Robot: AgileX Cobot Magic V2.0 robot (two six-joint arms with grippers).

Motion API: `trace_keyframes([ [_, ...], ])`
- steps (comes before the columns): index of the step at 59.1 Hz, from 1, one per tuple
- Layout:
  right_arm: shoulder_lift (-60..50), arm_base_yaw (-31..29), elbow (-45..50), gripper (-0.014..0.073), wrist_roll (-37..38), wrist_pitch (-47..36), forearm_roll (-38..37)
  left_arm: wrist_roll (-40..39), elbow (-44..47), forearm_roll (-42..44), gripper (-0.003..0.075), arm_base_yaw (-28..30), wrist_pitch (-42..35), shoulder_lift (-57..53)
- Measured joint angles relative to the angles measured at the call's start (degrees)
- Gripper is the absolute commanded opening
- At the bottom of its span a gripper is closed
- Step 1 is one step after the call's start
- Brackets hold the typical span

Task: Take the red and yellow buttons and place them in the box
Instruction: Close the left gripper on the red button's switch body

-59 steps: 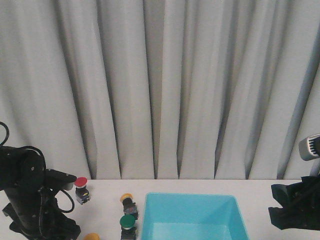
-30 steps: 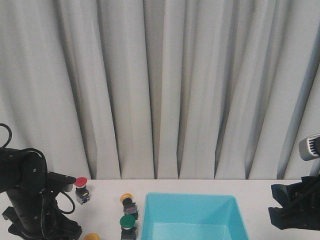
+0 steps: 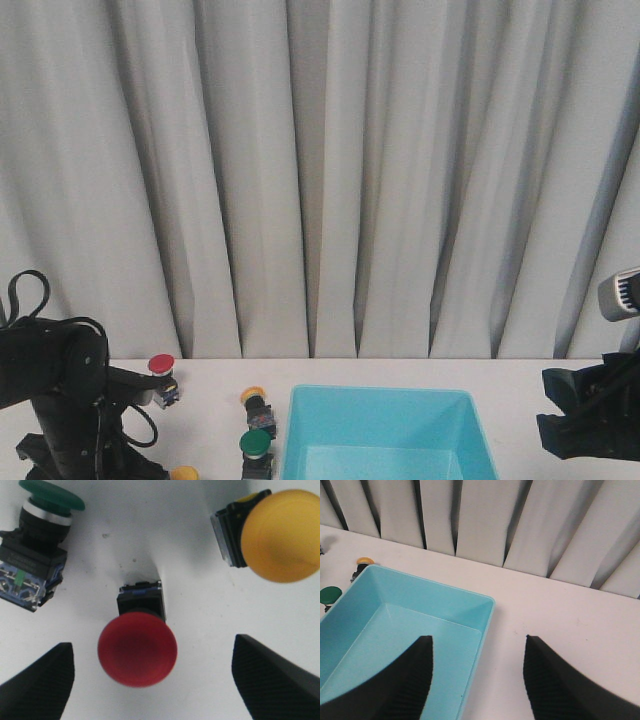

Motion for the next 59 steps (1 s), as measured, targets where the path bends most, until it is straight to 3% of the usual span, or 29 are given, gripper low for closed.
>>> trace_keyframes([
  [59,1.15,0.00,0.00,0.0404,0.00,0.11,1.03,-2.38,-0.06,0.34,0.0587,0.00,-5.03,3.97],
])
